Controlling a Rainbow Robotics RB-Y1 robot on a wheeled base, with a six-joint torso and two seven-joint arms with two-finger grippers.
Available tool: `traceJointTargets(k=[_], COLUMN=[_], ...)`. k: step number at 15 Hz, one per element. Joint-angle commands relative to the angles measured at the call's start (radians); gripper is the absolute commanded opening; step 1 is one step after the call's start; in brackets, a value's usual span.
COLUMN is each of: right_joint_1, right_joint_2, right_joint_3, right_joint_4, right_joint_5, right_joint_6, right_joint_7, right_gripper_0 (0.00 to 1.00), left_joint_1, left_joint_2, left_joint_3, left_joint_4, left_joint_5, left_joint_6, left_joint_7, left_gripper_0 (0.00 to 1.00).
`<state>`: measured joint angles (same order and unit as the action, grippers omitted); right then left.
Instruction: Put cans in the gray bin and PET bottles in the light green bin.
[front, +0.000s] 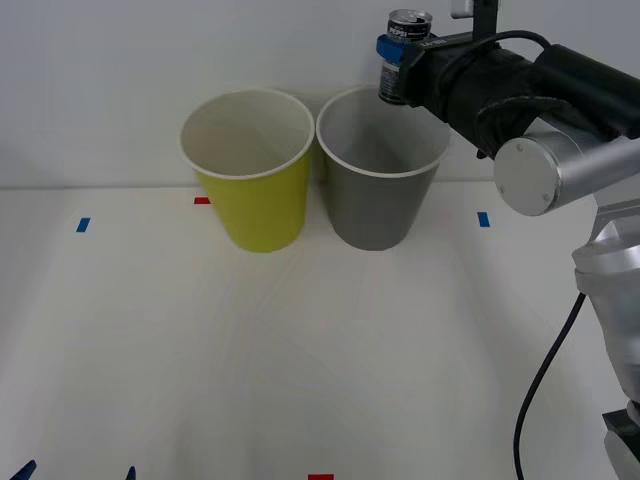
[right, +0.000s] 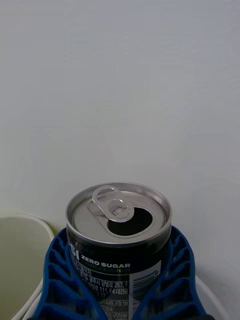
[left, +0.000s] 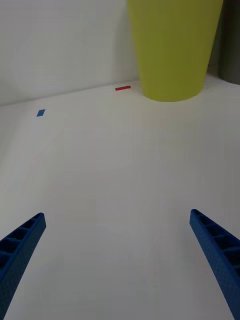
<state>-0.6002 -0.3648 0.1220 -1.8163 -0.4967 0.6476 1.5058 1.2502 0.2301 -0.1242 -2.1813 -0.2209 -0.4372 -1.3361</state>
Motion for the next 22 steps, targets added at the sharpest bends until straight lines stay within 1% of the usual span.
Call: traceJointTargets(k=[1, 2, 4, 5, 12, 14, 16, 17, 19, 21, 22], right_joint_1=[-0.001, -0.001, -0.003, -0.001, 0.003, 0.010, 0.020, 0.049, 0.146, 0.307, 0.376], right_joint_2=[0.001, 0.003, 0.003, 0.007, 0.053, 0.064, 0.061, 0.053, 0.006, -0.043, -0.045], right_joint_3=[0.005, 0.004, 0.004, 0.008, 0.012, -0.015, -0.028, -0.038, -0.054, -0.076, -0.079], right_joint_4=[0.003, 0.003, 0.003, 0.003, -0.006, -0.057, -0.110, -0.155, -0.273, -0.428, -0.489], right_joint_5=[0.010, 0.020, 0.046, 0.046, 0.061, 0.084, 0.081, 0.079, 0.072, 0.066, 0.064], right_joint_6=[-0.002, -0.002, -0.002, -0.002, -0.017, -0.017, -0.017, -0.017, -0.016, -0.016, -0.014], right_joint_7=[0.011, 0.017, 0.028, 0.031, 0.057, 0.068, 0.065, 0.063, 0.054, 0.045, 0.044], right_gripper_0=[0.00, 0.00, 0.87, 1.00, 1.00, 1.00, 1.00, 1.00, 1.00, 1.00, 1.00], left_joint_1=[0.000, 0.000, 0.000, 0.000, 0.000, 0.000, 0.000, 0.000, 0.000, 0.000, 0.000], left_joint_2=[0.000, 0.000, 0.000, 0.000, 0.000, 0.000, 0.000, 0.000, 0.000, 0.000, 0.000], left_joint_3=[0.000, 0.000, 0.000, 0.000, 0.000, 0.000, 0.000, 0.000, 0.000, 0.000, 0.000], left_joint_4=[0.000, 0.000, 0.000, 0.000, 0.000, 0.000, 0.000, 0.000, 0.000, 0.000, 0.000], left_joint_5=[0.000, 0.000, 0.000, 0.000, 0.000, 0.000, 0.000, 0.000, 0.000, 0.000, 0.000], left_joint_6=[0.000, 0.000, 0.000, 0.000, 0.000, 0.000, 0.000, 0.000, 0.000, 0.000, 0.000], left_joint_7=[0.000, 0.000, 0.000, 0.000, 0.000, 0.000, 0.000, 0.000, 0.000, 0.000, 0.000], left_gripper_0=[1.00, 1.00, 1.00, 1.00, 1.00, 1.00, 1.00, 1.00, 1.00, 1.00, 1.00])
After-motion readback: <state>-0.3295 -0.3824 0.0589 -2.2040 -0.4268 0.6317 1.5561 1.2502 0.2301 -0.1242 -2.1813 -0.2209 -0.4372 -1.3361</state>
